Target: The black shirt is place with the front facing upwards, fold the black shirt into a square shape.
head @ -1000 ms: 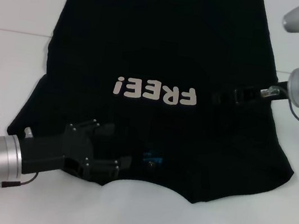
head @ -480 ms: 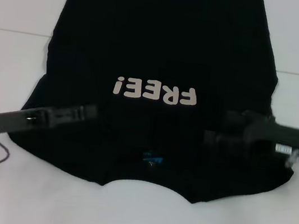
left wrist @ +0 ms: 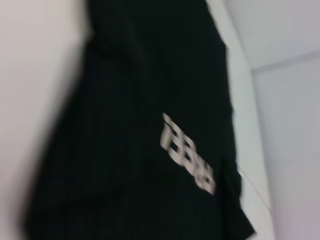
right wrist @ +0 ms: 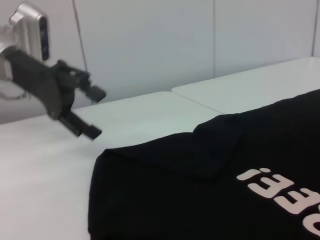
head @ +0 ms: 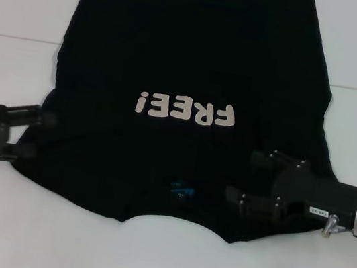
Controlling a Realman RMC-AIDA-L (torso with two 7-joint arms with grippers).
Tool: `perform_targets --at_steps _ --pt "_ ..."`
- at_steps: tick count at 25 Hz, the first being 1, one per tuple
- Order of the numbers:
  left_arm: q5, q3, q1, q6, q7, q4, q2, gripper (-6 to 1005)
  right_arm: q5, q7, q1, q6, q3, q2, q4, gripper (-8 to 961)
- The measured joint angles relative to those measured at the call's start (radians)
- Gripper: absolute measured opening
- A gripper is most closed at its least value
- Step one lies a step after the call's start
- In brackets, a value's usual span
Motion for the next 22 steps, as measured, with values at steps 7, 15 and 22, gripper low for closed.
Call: perform_targets --at_steps 7,15,22 --pt "0.229 -0.020 -0.056 -0.035 -0.199 0.043 0.044 894 -0.006 -0.076 -0.005 0.003 -0.023 0.001 0.030 957" --pt "0.285 -0.038 -0.084 -0.114 -0.224 -0.010 0.056 893 -0.006 -0.093 -0.012 -0.005 -0.066 0.001 0.031 957" --pt "0.300 -0.035 -0.090 -0.177 -0.217 -0.049 0.057 892 -0.006 -0.098 -0.013 -0.006 -0.097 0.001 0.031 958"
